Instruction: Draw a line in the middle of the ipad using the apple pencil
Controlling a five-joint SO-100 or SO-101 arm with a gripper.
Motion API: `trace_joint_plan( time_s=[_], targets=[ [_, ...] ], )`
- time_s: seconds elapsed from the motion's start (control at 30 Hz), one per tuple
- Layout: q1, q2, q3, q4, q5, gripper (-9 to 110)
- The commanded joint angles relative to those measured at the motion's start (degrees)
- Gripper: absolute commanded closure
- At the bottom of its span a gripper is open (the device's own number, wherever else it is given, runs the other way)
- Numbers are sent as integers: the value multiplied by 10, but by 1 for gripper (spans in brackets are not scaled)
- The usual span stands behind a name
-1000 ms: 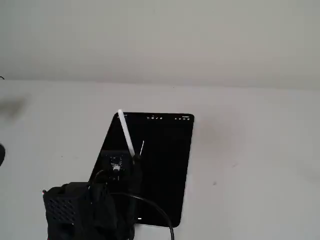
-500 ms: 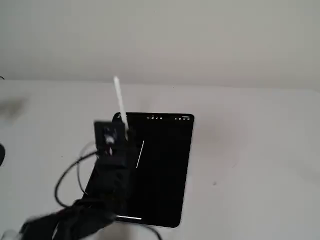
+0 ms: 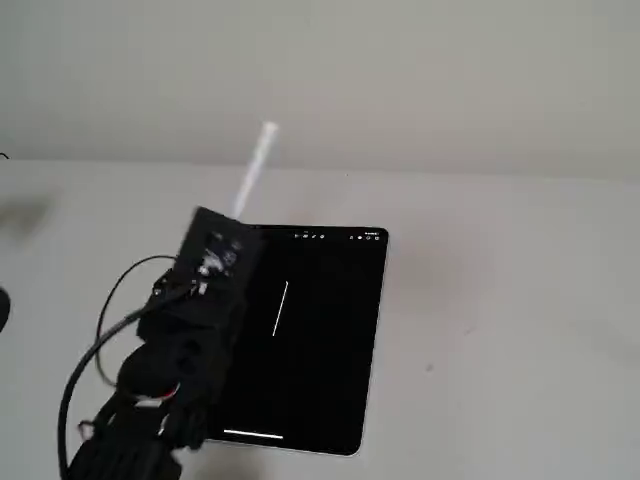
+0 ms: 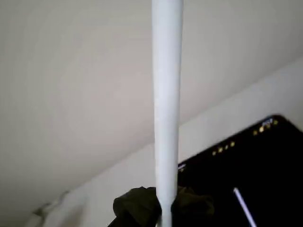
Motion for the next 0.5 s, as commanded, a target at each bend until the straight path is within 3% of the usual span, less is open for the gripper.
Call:
trace_joint_plan(
  time_s=[0.0,0.3,0.47],
  targets=[
    [14,133,-8,153,112,101],
    [33,358,38,403,269,101],
    [75,364,42,493,365,101]
  ],
)
